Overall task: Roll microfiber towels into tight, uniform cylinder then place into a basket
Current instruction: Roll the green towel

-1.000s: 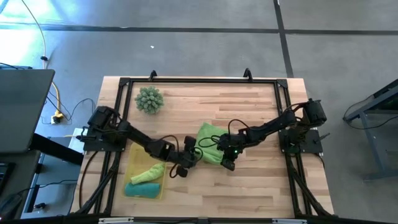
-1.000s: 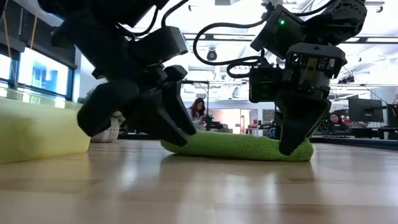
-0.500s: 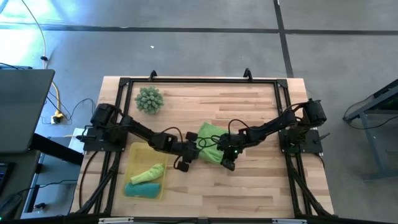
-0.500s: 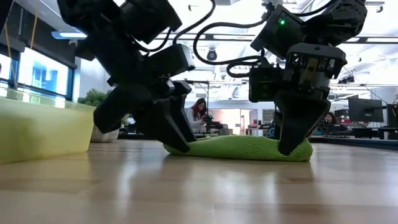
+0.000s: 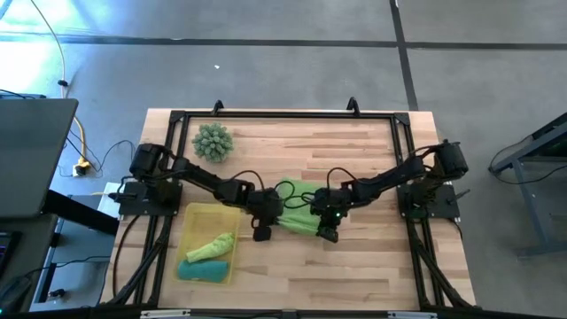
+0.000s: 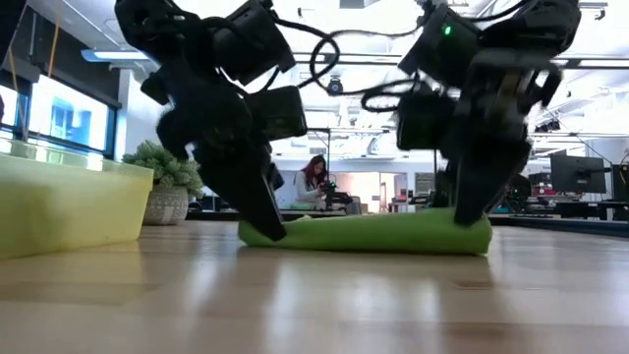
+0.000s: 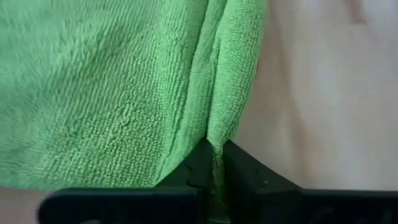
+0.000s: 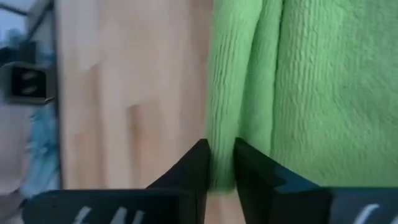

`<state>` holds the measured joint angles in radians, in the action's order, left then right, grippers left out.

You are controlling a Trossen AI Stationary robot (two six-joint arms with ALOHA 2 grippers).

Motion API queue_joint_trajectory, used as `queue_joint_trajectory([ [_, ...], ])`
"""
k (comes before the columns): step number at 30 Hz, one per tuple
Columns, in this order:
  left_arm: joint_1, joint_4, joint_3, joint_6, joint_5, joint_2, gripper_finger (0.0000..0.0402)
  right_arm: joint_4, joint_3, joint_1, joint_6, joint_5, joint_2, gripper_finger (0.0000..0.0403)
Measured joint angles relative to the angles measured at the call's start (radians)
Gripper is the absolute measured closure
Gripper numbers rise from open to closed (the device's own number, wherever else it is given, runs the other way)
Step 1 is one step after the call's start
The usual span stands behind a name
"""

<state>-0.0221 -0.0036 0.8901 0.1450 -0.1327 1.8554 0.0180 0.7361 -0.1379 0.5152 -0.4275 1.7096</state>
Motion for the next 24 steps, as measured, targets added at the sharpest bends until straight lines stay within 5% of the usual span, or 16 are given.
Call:
queue_joint_trajectory([
  [8,0.017,-0.003,-0.003,0.276,-0.145,0.002,0.0391,-0.078,-0.001,-0.033,-0.105,0.002,-0.211,0.0335],
  [14,0.045,-0.001,-0.005,0.475,-0.209,0.004,0.0393,-0.059,0.000,-0.216,-0.511,0.375,-0.290,0.0335],
  [19,0.060,0.003,-0.005,0.558,-0.210,0.005,0.0393,-0.045,0.000,-0.320,-0.546,0.681,-0.241,0.0332],
  [24,0.070,0.004,-0.005,0.633,-0.233,0.006,0.0386,-0.011,0.000,-0.352,-0.542,0.732,-0.155,0.0294],
])
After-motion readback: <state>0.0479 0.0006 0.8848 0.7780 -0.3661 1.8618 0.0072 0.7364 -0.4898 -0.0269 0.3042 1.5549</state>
